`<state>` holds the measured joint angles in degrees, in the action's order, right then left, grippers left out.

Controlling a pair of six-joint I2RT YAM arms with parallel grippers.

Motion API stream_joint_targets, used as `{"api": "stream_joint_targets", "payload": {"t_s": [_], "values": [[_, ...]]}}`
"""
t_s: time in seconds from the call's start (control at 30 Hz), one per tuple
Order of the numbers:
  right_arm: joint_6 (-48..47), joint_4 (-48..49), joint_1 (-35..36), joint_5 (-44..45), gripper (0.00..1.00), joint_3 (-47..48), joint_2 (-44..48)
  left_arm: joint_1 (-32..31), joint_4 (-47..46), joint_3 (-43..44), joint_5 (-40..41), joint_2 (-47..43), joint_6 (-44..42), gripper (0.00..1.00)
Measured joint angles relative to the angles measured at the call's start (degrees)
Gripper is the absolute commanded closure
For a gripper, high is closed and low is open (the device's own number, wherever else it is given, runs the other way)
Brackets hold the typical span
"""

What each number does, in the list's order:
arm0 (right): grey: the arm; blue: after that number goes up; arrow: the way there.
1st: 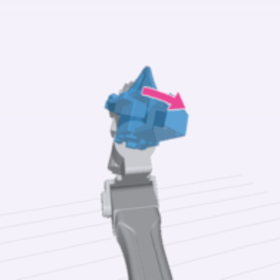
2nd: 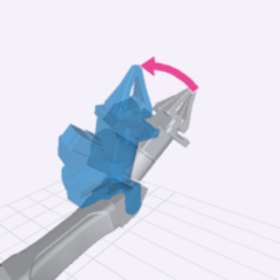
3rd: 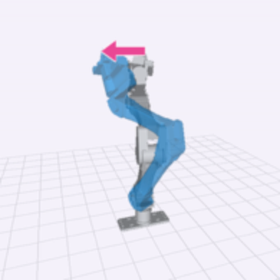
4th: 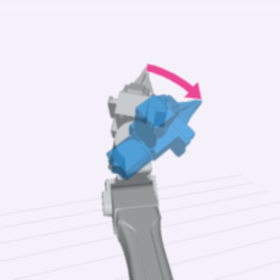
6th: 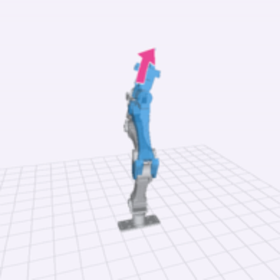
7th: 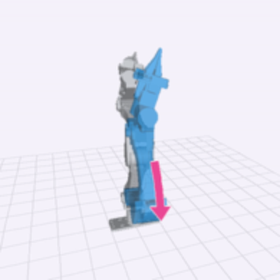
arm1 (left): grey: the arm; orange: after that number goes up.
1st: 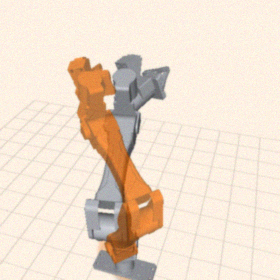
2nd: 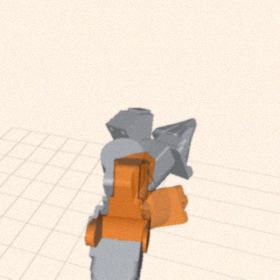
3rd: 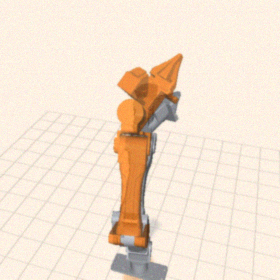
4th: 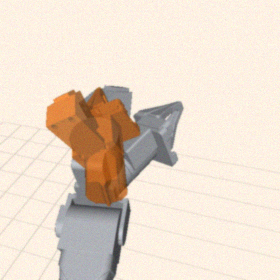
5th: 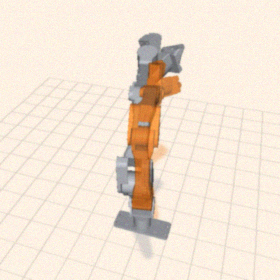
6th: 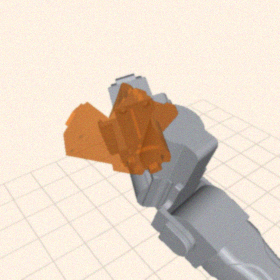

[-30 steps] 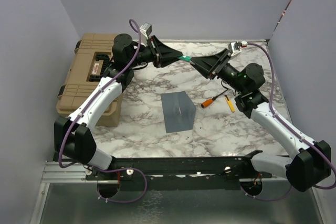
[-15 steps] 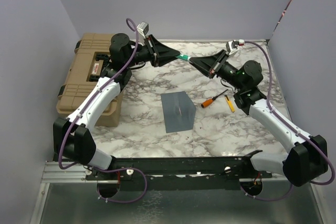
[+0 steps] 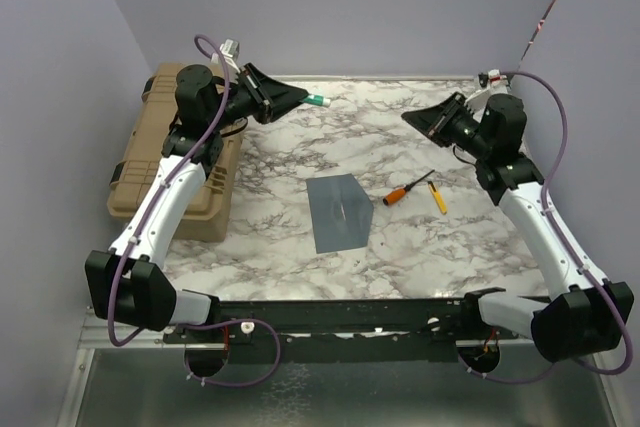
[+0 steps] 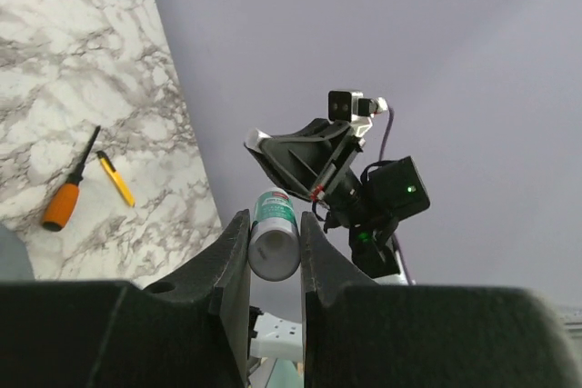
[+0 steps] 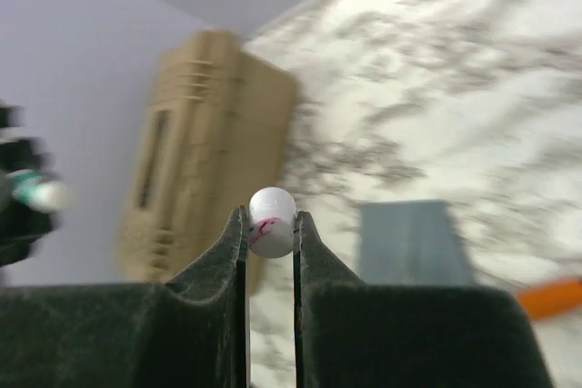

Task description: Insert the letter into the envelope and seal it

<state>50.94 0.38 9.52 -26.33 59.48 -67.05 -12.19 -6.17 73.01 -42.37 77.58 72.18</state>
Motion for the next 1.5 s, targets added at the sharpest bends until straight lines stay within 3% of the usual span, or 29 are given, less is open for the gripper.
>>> {"api": "stream_joint_targets", "payload": {"t_s": [0.17,0.33,0.7,0.8,0.9,1.03,1.33,1.5], "values": [[-13.7,-19.2,0.0,15.0,0.99,0.4,-5.0,-0.7,4.4,-0.5,0.3,0.3,-4.7,1.0],[-18.1,-29.3,-0.1,22.5,0.95,-7.1,-10.4,-3.7,9.6,-0.5,1.9,1.2,-10.1,1.0],[-20.6,-31.2,0.3,30.5,0.84,-11.9,-16.8,-9.2,15.8,-0.5,5.9,5.0,-16.9,1.0],[-21.0,-30.2,0.3,31.4,0.71,-12.2,-19.6,-10.3,16.2,-0.5,6.4,5.5,-17.5,1.0],[-21.4,-29.2,0.4,31.9,0.5,-12.0,-20.4,-11.0,16.6,-0.5,6.6,5.8,-18.0,1.0],[-22.1,-29.2,0.6,32.2,0.36,-12.0,-20.2,-11.2,17.1,-0.5,6.9,5.9,-18.6,1.0],[-26.5,-33.7,0.6,29.3,0.31,-4.5,-13.7,-12.2,18.9,0.0,7.0,6.1,-20.0,1.0],[-34.0,-29.2,0.7,9.7,0.24,-1.5,-3.6,-13.4,19.2,1.6,6.3,7.2,-21.2,1.0]]}}
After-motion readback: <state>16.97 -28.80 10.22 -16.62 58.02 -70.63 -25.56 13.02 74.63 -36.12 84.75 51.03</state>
